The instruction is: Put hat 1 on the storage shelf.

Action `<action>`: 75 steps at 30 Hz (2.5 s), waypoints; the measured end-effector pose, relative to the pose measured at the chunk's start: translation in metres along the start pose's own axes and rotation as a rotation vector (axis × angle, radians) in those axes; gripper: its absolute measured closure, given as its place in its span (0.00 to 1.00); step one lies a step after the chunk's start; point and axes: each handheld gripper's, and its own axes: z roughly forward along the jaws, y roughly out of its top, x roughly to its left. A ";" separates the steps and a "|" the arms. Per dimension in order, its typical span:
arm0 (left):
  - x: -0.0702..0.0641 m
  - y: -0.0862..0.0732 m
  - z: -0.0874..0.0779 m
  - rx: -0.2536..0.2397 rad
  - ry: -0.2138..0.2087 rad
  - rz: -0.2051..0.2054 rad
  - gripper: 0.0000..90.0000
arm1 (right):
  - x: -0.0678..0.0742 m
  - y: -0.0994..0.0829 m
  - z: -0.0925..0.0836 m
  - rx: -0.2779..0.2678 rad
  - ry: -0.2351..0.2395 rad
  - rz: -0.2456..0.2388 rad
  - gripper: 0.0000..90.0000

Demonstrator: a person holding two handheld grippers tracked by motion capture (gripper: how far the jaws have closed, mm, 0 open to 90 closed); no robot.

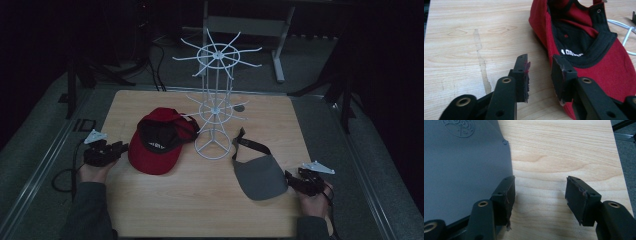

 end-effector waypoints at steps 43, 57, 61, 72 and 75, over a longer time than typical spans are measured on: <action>-0.062 -0.007 0.028 0.255 -0.339 0.028 0.73 | 0.000 0.000 0.000 0.002 0.004 -0.005 0.44; -0.058 -0.008 0.040 0.234 -0.355 -0.061 0.57 | 0.000 0.000 0.000 0.002 0.006 -0.006 0.43; -0.061 -0.003 0.043 0.216 -0.371 -0.066 0.57 | 0.000 0.000 0.000 0.002 0.006 -0.006 0.43; -0.068 0.003 0.071 0.245 -0.381 -0.080 0.58 | 0.000 0.000 0.000 0.002 0.009 -0.006 0.43; -0.071 0.005 0.077 0.261 -0.376 -0.061 0.60 | 0.000 0.000 0.000 0.002 0.009 -0.006 0.43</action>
